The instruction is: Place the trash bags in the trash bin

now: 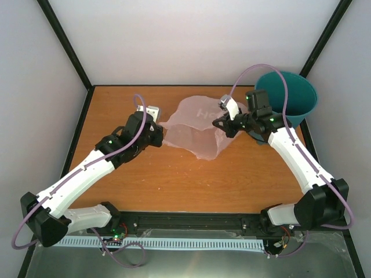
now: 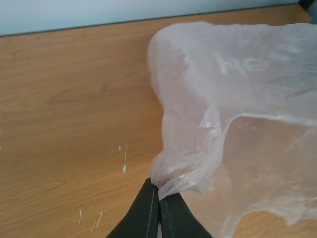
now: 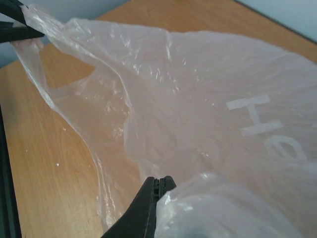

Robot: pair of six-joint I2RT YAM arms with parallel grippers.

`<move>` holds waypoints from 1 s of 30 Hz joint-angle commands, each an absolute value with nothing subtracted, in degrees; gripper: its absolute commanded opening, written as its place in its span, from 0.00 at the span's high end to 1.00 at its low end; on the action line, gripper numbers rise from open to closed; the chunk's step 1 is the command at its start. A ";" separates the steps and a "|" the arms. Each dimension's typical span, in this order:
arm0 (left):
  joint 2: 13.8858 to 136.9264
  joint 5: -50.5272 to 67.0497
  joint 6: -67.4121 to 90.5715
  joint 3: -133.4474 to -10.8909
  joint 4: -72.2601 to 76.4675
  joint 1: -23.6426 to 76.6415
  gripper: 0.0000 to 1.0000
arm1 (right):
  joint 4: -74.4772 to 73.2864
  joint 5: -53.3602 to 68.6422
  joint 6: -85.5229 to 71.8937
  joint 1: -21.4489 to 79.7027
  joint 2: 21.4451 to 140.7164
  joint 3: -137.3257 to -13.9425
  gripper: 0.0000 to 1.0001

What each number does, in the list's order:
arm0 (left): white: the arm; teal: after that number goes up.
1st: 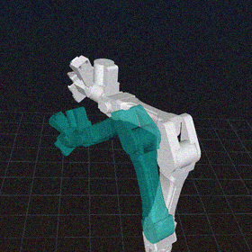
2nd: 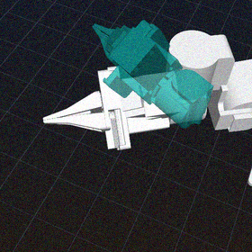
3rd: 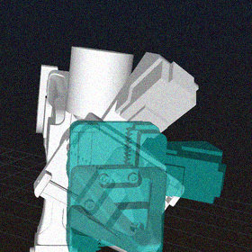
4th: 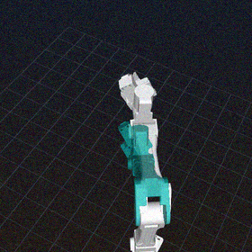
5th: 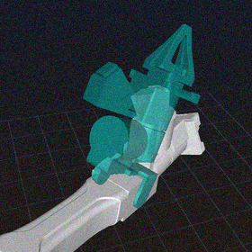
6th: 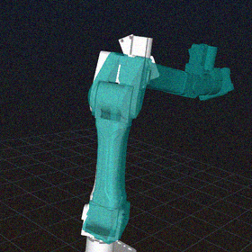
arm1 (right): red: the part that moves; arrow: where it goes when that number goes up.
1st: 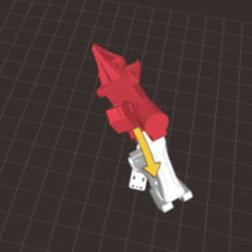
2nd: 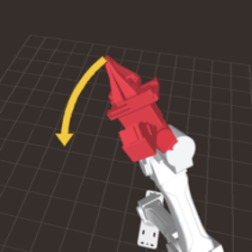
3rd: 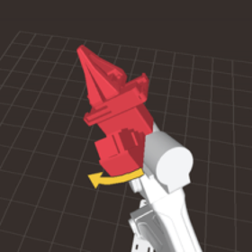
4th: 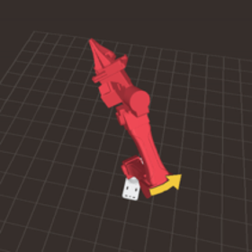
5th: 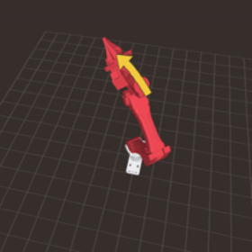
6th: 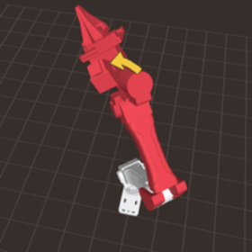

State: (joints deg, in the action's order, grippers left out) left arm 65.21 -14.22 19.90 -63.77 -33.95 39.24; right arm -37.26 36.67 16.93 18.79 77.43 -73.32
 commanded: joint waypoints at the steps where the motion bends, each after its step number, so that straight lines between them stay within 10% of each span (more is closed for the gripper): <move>1: 64.54 -13.08 21.70 -62.58 -35.03 39.35 0.99 | -38.20 35.86 15.42 18.98 77.55 -71.24 0.97; 22: 56.42 -7.54 30.23 -50.55 -37.46 39.39 0.99 | -46.94 41.56 23.96 21.82 76.16 -64.56 0.94; 30: 56.83 -6.43 31.46 -46.29 -36.33 39.37 0.99 | -50.53 33.12 28.58 22.50 69.98 -58.66 0.67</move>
State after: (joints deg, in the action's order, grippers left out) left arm 57.76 -7.16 29.67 -47.24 -37.34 39.24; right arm -47.72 36.03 25.34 22.22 75.00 -61.04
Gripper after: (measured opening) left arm 0.009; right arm 0.257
